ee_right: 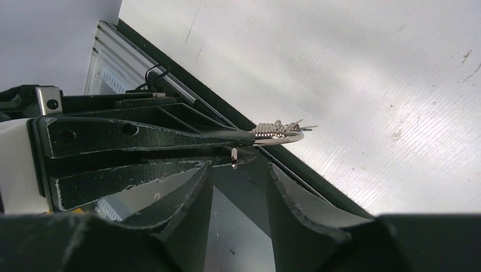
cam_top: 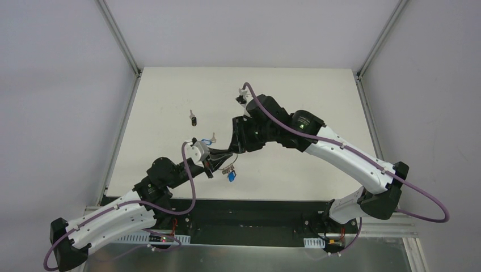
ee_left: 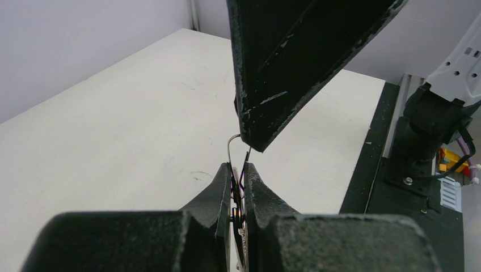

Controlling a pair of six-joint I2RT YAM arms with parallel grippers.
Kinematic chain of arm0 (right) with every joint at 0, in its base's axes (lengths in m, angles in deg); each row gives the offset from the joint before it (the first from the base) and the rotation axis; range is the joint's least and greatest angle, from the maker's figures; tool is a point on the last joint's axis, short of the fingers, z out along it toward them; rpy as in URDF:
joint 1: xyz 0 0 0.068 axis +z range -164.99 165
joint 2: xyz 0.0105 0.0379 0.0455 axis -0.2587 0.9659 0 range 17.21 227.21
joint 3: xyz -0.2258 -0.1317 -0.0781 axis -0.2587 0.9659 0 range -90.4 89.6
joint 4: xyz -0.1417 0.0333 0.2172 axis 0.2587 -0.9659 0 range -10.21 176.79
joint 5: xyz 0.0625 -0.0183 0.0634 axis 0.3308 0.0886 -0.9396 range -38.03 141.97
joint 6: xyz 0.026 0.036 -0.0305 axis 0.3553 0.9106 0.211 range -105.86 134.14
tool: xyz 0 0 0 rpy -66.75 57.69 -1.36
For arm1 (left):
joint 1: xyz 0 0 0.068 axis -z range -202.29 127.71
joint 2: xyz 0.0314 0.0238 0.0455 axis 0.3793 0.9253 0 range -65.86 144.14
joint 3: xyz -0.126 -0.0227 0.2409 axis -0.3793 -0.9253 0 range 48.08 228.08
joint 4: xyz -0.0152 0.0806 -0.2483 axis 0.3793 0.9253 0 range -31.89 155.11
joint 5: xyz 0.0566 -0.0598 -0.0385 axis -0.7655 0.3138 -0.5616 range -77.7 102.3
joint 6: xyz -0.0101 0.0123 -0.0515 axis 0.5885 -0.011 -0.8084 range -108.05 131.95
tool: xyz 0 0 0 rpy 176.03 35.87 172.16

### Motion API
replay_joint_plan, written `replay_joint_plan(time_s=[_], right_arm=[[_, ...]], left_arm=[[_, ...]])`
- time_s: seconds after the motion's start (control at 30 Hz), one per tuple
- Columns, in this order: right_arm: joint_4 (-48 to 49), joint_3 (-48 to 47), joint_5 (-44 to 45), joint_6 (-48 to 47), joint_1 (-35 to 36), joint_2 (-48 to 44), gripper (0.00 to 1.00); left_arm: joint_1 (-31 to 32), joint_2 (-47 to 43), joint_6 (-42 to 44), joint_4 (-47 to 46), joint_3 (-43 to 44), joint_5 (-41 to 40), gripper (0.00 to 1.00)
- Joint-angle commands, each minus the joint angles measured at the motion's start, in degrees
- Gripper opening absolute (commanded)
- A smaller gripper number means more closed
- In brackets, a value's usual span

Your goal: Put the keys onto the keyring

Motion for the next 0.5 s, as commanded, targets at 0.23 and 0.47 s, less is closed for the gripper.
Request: replay_joint_plan(time_s=[0.23,0.47], right_arm=[[4.8,1.6,-0.2,1.9,-7.6,-3.8,0.45],[8.0,3.9,-0.3,1.6,-11.5,0.7,0.45]], left_arm=[[0.0,-2.8,-0.6,2.8,1.0,-17.9,0.0],[0.1,-3.2,-0.6,6.6,2.0,-26.7,0.0]])
